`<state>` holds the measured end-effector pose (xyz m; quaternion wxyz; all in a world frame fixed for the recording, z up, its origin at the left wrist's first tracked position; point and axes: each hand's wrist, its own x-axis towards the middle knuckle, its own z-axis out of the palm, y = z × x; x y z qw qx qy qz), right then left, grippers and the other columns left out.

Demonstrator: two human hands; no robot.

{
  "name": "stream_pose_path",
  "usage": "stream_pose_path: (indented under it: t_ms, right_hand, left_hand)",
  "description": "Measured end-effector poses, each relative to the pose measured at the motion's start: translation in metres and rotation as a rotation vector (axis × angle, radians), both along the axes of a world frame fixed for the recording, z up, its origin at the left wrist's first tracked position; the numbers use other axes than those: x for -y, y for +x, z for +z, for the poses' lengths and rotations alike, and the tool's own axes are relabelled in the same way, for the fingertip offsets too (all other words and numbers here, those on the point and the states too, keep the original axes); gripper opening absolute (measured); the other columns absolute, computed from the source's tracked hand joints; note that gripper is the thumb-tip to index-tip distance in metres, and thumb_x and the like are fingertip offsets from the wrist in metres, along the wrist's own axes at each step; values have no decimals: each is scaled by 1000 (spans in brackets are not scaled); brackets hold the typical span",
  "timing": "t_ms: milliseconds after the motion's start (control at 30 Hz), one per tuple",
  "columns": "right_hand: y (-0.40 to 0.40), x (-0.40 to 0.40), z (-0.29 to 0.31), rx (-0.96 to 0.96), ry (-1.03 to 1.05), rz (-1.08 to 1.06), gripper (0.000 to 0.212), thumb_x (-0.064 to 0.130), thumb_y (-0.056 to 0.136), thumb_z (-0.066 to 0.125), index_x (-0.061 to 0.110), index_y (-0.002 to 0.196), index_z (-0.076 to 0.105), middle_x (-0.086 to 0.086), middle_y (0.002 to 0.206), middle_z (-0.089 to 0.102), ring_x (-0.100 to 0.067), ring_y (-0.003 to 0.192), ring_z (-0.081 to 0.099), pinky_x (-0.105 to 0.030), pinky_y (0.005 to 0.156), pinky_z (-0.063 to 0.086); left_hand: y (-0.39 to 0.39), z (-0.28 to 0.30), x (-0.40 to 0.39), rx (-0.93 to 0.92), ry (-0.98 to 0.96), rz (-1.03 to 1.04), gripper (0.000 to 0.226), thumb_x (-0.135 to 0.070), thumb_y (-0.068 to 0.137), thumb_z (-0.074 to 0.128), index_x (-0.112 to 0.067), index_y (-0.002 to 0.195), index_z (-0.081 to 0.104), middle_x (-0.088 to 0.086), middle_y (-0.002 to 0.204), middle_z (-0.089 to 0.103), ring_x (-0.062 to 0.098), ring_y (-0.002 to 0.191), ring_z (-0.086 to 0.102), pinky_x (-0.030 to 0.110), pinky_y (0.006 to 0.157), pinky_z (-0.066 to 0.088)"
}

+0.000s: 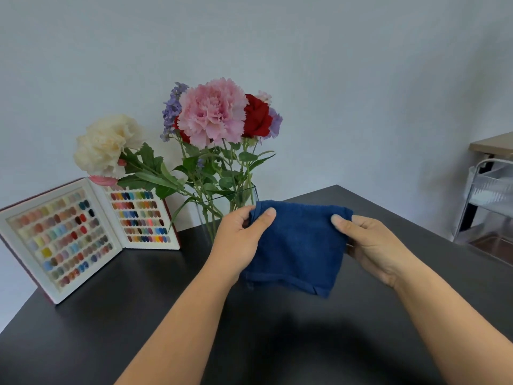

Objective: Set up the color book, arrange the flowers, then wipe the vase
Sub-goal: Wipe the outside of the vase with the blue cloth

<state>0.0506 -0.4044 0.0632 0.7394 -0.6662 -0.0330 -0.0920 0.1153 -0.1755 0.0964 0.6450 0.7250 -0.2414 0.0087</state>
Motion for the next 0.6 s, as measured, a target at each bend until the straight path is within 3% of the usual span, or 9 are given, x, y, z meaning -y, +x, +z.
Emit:
stream_pose_path:
  t_ms: [133,200,300,367,433,500,600]
  right_hand:
    - [-12,39,6,2,-52,-44,52,55,72,72,11,100,73,-11,101,70,-23,86,60,-36,78,46]
    - [-14,58,7,-59,-65,-87,51,58,69,74,13,93,74,-12,84,60,-23,71,47,-35,68,39]
    - [-9,83,5,-188,-158,-123,38,60,69,72,23,74,73,3,62,56,-13,50,33,-24,47,27]
    - [-3,98,4,-262,-199,-149,36,57,74,69,23,83,75,6,80,72,-12,45,38,-22,40,29]
    - [5,111,4,-317,-179,-184,35,52,77,69,22,94,74,2,103,72,-16,47,54,-22,39,41]
    - [14,120,6,-329,-127,-217,33,48,79,69,22,100,72,0,110,68,-25,64,70,-25,50,53]
    - [27,132,9,-276,-50,-216,32,44,83,68,23,107,66,2,116,62,-29,85,72,-34,69,58]
  left_hand:
    - [-1,-12,30,-128,-69,-104,12,-33,90,66,-28,92,76,-5,97,75,9,92,69,19,71,52]
    - [0,-19,47,-176,-71,-129,13,-31,90,66,-23,91,77,-3,98,75,10,91,70,16,69,51]
    - [8,-29,68,-267,-38,-138,17,-33,90,67,-20,89,77,-1,96,76,11,87,71,19,64,51]
    - [14,-34,84,-312,3,-129,18,-34,89,67,-19,86,77,-1,94,76,11,85,71,24,65,52]
    - [19,-36,100,-334,28,-108,18,-33,89,68,-17,87,76,0,92,76,17,89,71,37,79,56]
    - [24,-35,114,-324,25,-76,20,-30,89,68,-11,89,74,2,91,76,21,91,70,43,87,54]
    - [31,-29,133,-249,43,-7,30,-28,89,66,2,90,66,13,87,71,20,80,61,37,74,48]
